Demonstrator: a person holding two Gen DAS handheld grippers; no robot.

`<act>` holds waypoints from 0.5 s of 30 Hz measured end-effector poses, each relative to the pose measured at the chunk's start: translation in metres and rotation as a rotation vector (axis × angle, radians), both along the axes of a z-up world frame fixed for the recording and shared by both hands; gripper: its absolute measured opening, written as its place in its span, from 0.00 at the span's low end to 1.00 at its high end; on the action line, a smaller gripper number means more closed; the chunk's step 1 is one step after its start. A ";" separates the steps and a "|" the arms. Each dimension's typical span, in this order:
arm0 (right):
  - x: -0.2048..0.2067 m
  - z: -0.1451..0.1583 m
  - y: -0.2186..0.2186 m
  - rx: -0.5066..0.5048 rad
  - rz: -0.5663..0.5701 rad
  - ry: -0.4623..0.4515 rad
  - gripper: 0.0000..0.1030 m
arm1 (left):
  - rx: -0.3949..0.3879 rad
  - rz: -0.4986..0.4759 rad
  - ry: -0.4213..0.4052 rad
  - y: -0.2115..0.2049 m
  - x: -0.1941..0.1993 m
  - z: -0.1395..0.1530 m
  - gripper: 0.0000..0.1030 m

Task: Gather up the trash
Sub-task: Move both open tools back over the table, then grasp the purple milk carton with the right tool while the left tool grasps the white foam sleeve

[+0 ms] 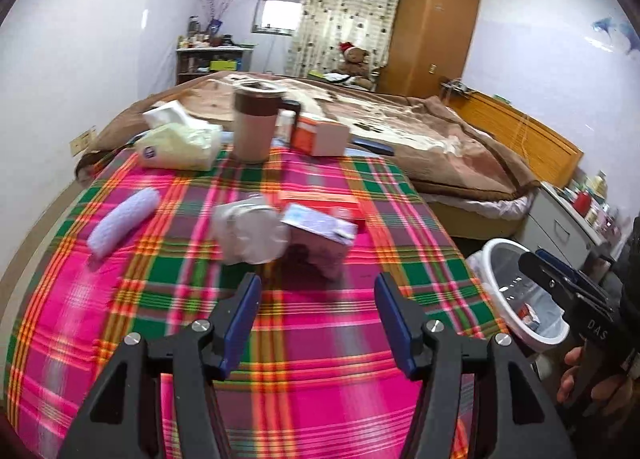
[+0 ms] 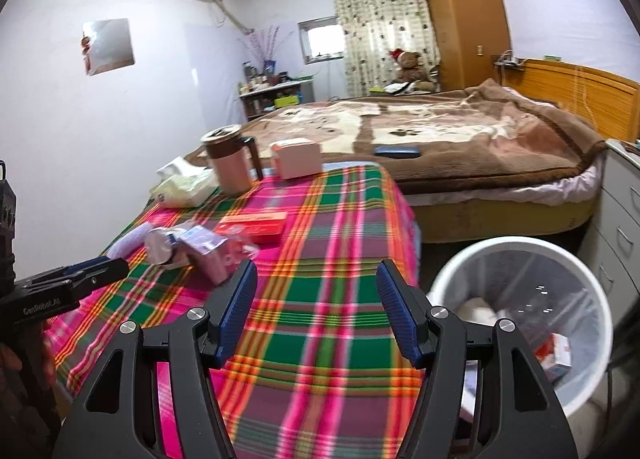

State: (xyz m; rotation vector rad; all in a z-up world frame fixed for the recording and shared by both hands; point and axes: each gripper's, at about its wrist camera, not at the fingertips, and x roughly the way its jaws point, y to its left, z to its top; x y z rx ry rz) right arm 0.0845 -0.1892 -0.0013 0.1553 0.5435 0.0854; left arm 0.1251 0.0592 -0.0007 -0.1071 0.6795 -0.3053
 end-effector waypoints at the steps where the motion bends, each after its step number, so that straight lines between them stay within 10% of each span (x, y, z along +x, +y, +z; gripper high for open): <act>1: 0.003 -0.001 0.005 0.000 0.017 0.008 0.61 | 0.001 0.013 0.000 0.006 0.001 0.000 0.59; 15: 0.051 -0.016 0.068 -0.047 0.193 0.108 0.61 | 0.026 0.156 0.015 0.090 0.030 -0.010 0.60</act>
